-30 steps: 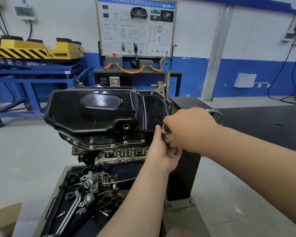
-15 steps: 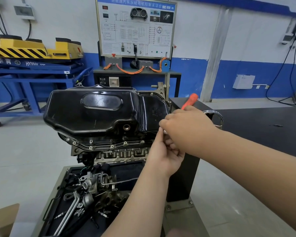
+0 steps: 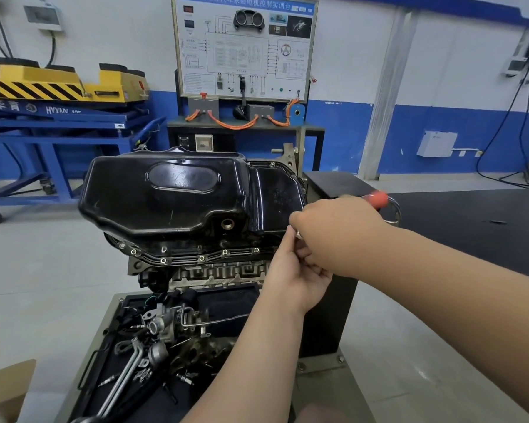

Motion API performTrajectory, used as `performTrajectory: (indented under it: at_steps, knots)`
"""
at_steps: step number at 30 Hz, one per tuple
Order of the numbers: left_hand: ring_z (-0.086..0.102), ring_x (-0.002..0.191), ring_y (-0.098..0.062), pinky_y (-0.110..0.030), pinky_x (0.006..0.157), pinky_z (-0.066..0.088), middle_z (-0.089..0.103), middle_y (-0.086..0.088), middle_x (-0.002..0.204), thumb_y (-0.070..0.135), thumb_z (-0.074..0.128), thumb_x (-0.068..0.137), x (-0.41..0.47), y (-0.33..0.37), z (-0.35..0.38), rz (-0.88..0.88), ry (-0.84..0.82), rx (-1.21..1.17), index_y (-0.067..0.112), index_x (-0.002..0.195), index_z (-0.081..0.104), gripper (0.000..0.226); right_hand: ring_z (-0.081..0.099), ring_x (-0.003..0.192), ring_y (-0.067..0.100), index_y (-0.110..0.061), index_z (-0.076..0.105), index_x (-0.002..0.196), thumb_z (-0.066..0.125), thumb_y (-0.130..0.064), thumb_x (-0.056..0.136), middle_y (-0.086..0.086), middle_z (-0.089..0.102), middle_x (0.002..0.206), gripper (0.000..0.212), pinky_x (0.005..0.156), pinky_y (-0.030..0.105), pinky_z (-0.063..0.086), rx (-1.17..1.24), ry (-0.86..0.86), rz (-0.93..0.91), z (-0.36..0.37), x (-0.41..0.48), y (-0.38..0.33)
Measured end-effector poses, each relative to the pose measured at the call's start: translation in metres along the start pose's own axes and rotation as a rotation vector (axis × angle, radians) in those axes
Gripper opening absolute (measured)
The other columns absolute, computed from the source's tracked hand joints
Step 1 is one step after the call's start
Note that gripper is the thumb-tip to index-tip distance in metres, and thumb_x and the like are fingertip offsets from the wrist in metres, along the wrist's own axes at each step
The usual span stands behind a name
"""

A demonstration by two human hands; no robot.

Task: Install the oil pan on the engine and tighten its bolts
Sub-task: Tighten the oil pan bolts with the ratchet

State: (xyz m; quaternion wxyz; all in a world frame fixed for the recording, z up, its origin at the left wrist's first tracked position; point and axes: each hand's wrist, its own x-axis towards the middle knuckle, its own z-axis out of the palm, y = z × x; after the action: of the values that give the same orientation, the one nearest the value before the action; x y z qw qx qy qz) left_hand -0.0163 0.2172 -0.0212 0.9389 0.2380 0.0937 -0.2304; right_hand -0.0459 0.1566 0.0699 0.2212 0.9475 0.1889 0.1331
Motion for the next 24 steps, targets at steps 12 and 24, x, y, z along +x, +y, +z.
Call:
performTrajectory:
  at_steps: [12,24]
  knots:
    - [0.051,0.127,-0.028,-0.041,0.108,0.037,0.058,-0.009,0.133,0.036,0.042,0.100,-0.003,-0.005,-0.001,0.003,-0.103,-0.032,0.014,0.130,0.059,0.041,0.048,0.053,0.016,-0.020,0.041,0.060,0.033,-0.044,0.095,-0.001,0.047,0.060,0.043,0.047,0.028,0.035,0.094,-0.027,0.144,0.009,-0.009,-0.001]
    - [0.054,0.116,-0.020,-0.041,0.110,0.035,0.058,-0.007,0.127,0.041,0.057,0.093,0.007,-0.011,-0.005,0.009,-0.101,-0.024,0.008,0.125,0.058,0.046,0.058,0.080,0.021,-0.016,0.049,0.109,0.056,-0.021,0.090,-0.001,0.056,0.088,0.021,0.070,0.032,0.038,-0.131,-0.003,-0.101,0.006,-0.010,-0.001]
